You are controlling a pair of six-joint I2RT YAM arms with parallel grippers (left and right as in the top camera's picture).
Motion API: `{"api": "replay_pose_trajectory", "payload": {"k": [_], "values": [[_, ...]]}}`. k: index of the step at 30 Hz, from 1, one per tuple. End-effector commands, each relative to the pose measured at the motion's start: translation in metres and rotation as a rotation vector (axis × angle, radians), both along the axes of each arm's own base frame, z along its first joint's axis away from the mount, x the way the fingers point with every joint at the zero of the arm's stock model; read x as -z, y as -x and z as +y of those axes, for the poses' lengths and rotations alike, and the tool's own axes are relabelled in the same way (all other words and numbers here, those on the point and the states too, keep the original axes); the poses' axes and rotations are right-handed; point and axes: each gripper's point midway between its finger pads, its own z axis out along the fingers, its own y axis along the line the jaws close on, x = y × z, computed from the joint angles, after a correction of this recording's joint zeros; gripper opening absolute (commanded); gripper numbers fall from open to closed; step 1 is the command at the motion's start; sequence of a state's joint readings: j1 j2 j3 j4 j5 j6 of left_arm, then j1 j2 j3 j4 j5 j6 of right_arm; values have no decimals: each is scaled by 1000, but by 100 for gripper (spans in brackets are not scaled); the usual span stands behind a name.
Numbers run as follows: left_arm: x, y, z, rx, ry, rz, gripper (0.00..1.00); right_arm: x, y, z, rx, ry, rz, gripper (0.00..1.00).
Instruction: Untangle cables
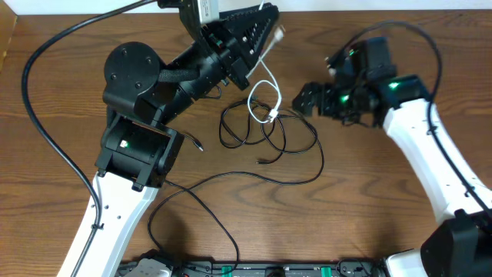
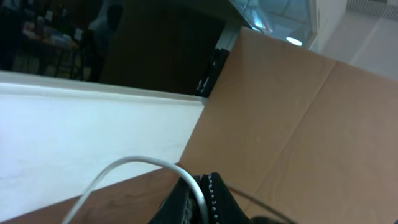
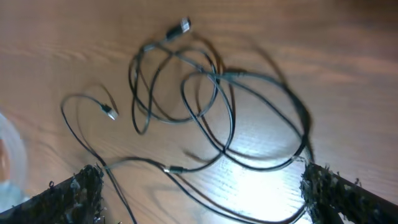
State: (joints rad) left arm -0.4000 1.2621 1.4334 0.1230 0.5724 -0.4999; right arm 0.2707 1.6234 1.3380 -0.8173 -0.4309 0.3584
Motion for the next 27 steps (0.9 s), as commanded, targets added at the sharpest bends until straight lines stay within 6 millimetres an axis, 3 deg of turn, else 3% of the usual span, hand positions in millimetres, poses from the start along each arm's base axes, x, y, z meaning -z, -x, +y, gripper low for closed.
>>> {"api": "replay_pose_trajectory", "payload": {"k": [1,4,8,12,14,17,21,27], "values": [[-8,3,7,-8,10,10,7,15,10,1,-14,7,33,99],[19,-16,16,-116,-44,105,8,23,15,-1,5,8,69,99],[73,-40,32,-263,-155,275,7,27,18,-3,7,12,83,99],[118,-50,31,-276,-260,385,8,27,18,-2,6,12,82,99],[128,-55,29,-277,-276,413,8,27,18,-2,6,12,81,99],[126,-67,33,-299,-275,414,7,26,18,-2,6,11,79,99],[102,-91,47,-345,-259,377,7,26,17,-2,6,11,79,99],[62,-149,79,-446,-211,292,7,26,18,-2,6,11,79,99]]}}
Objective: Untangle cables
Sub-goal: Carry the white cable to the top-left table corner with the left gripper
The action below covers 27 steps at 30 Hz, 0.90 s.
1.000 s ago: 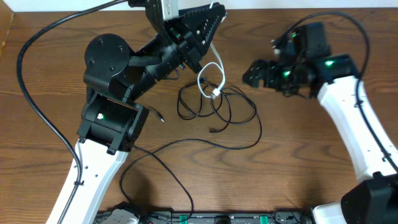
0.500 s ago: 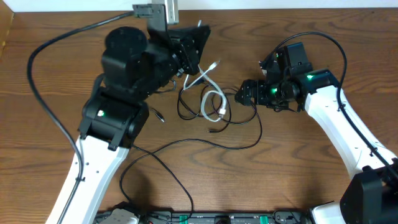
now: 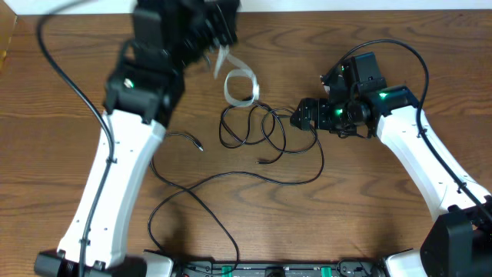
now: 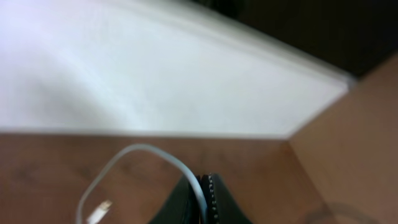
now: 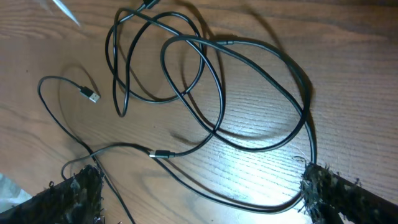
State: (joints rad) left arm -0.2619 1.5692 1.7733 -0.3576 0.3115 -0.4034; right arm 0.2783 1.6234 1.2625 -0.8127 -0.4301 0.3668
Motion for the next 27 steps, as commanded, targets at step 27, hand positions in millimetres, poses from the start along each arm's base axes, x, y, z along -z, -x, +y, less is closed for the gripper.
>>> {"api": "replay_pose_trajectory", "payload": {"k": [27], "values": [[127,-198,88,-131,-1,-44,8,0,0,0,5,-8,1,99]]}}
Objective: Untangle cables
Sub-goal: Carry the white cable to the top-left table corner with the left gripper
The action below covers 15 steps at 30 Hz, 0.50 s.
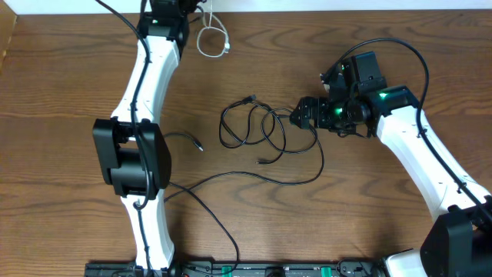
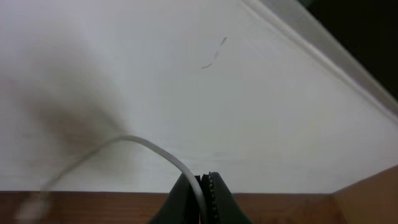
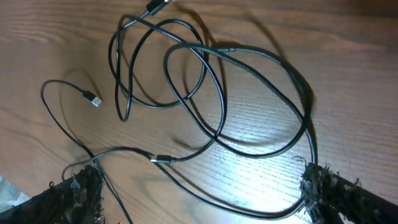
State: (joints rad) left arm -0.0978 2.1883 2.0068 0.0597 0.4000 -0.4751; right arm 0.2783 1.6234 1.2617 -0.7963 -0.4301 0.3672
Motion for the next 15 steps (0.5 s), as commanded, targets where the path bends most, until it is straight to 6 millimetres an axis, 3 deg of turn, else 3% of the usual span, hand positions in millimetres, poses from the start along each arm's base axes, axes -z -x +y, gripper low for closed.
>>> {"api": "replay_pose_trajectory", "payload": {"k": [1,3,5,6,9,10,11,12,14,15], "values": [[-2,-6,62,-66,-108,-31,8,2,4,-1,4,-2,21,99],[8,-7,106,-123,-145,-2,8,3,6,-1,5,0,29,99],[23,-7,167,-235,-186,40,9,3,7,-1,4,1,35,99],[31,-5,200,-317,-200,69,15,3,7,-2,4,2,38,99],[64,13,300,-559,-236,186,58,4,11,-1,2,0,54,99],[73,21,324,-599,-238,220,74,4,13,-1,0,0,61,99],[84,30,344,-622,-239,260,82,5,14,-1,-2,-1,66,99],[93,40,361,-645,-232,295,88,5,15,0,-5,0,68,99],[105,64,398,-701,-216,360,89,5,17,4,-5,-3,76,99],[106,69,406,-711,-210,370,89,5,18,6,-6,-3,78,99]]}}
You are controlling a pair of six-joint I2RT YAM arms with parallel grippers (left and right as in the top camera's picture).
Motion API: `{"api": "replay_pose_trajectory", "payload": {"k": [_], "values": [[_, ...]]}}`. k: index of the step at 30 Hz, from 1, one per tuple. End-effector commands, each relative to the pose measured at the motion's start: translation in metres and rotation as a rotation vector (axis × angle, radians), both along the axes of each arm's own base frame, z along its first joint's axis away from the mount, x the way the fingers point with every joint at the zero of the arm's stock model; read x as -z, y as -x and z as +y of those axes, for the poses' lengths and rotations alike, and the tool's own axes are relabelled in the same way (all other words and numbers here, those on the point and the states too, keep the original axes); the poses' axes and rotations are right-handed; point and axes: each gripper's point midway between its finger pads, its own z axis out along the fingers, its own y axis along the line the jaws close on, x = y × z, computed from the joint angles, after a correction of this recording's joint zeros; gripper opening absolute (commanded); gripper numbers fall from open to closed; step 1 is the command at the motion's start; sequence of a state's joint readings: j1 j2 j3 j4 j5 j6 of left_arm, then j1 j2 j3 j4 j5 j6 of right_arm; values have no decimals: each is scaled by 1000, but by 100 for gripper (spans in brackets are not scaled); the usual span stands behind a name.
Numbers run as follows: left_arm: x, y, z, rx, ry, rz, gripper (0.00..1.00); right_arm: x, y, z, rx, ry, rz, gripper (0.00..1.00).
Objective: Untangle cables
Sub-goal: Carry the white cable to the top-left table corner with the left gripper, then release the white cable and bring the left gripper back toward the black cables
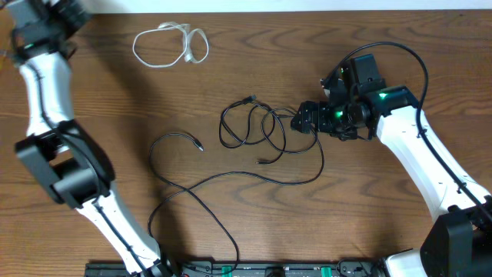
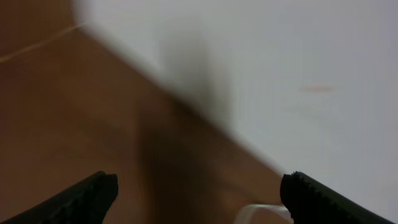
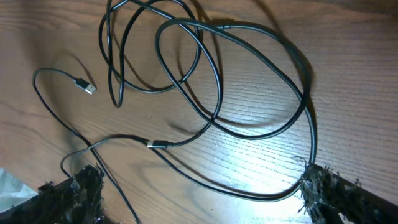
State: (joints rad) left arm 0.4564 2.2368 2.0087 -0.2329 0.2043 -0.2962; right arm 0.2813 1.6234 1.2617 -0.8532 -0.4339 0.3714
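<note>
A white cable (image 1: 171, 46) lies coiled on the table at the back, apart from the black ones. Its edge shows pale in the left wrist view (image 2: 261, 211). My left gripper (image 1: 68, 14) is blurred at the far back left corner; it stands open (image 2: 198, 186) with nothing between its fingers. The black cable tangle (image 1: 261, 127) lies mid-table, its loops crossing (image 3: 205, 81). My right gripper (image 1: 305, 118) is open (image 3: 199, 186) low over the tangle's right side, and a black loop runs past its right finger (image 3: 323, 186).
A long thin black cable (image 1: 231, 175) curves across the front of the table, one plug end (image 1: 198, 144) lying left of the tangle. A white wall (image 2: 298, 74) borders the table's back edge. The arm bases stand along the front edge.
The left gripper was shut on the white cable at the back edge. Now it is open at the far left corner and the white cable lies loose on the table. The right gripper has barely shifted.
The left gripper first held the white cable raised, its lower end hanging among the black loops. Then the cable was clear of the tangle, then at the back edge, and now it lies released at the back. The right gripper stayed open beside the tangle.
</note>
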Motion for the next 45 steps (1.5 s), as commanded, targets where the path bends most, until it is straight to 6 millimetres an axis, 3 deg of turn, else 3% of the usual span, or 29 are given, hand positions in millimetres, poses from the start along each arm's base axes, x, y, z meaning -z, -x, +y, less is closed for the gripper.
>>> {"api": "replay_pose_trajectory", "payload": {"k": [1,3,6,15,21,25,28,35,40,45], "values": [[10,20,33,-51,-7,45,89,0,7,10,-8,-16,22,99],[9,30,39,-30,36,49,89,0,10,15,-24,-15,22,99],[5,39,32,39,111,39,89,0,15,23,-50,-15,22,99],[25,58,-29,137,267,199,89,3,25,35,-96,23,18,99],[-3,47,-89,269,226,191,88,7,28,32,-94,63,21,99],[-9,30,-163,524,114,179,87,7,24,32,-92,64,6,99],[4,22,-204,620,2,222,87,6,23,33,-92,61,-2,99],[58,11,-251,683,-248,387,87,6,22,33,-92,60,-3,99],[98,10,-261,744,-305,463,87,6,23,33,-102,64,-8,99],[135,7,-241,699,-347,542,87,7,21,30,-94,83,-15,99]]}}
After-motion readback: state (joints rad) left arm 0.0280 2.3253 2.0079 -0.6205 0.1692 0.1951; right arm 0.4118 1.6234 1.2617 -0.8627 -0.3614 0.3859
